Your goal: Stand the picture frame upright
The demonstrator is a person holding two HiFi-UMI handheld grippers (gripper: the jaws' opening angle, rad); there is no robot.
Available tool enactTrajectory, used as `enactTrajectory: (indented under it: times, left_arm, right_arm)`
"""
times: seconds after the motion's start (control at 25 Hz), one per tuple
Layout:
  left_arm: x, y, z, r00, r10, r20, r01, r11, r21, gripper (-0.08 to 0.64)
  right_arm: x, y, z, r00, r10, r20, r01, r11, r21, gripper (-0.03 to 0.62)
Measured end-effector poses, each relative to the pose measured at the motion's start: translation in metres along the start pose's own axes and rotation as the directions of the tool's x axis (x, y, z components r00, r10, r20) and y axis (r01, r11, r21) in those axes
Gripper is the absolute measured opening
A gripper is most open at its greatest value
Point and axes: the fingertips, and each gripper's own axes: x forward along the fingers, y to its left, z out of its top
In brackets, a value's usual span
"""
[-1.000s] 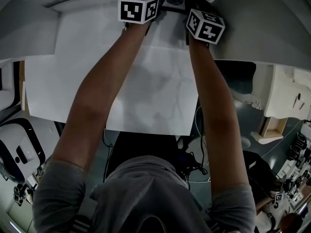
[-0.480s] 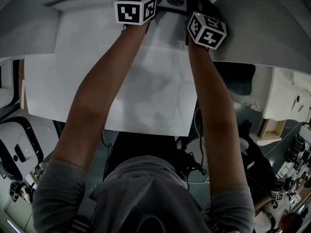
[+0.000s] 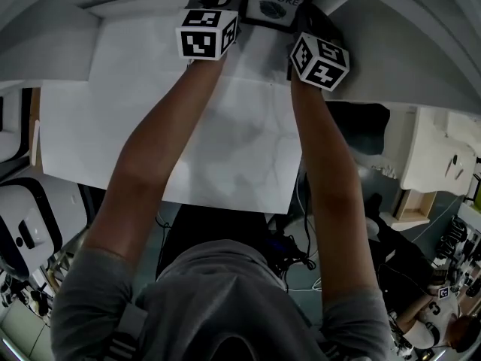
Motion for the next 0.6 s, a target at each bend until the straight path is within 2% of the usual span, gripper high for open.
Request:
enactTrajectory:
  times: [0.12, 0.32, 0.48, 0.6]
  left_arm:
    - [-0.01, -0.002, 0.003, 1.0, -0.024, 0.018, 0.024, 1.0, -0.003, 0.026]
    - [-0.04, -0.01, 0.006, 0.998, -0.039, 0.053, 0.041, 0.999, -0.027, 0.008]
    - [-0.06, -0.03, 0.007, 0.988, -0.149, 0.038, 0.149, 0.989, 0.001, 0.008]
    - [-0.079, -0.036, 0.016, 0.987, -0.154, 0.04, 0.153, 0.987, 0.046, 0.008]
  right_arm:
    - [-0.005, 0.002, 0.008, 1.0, -0.003, 0.007, 0.003, 1.0, -0.012, 0.043]
    - [-0.014, 0.013, 0.024, 1.0, 0.005, 0.021, -0.005, 1.0, -0.003, 0.028]
    - [-0.026, 0.021, 0.04, 0.999, 0.023, 0.03, -0.022, 1.0, -0.016, 0.028]
    - [-0.041, 0.027, 0.055, 0.998, 0.046, 0.039, -0.044, 0.998, -0.037, 0.028]
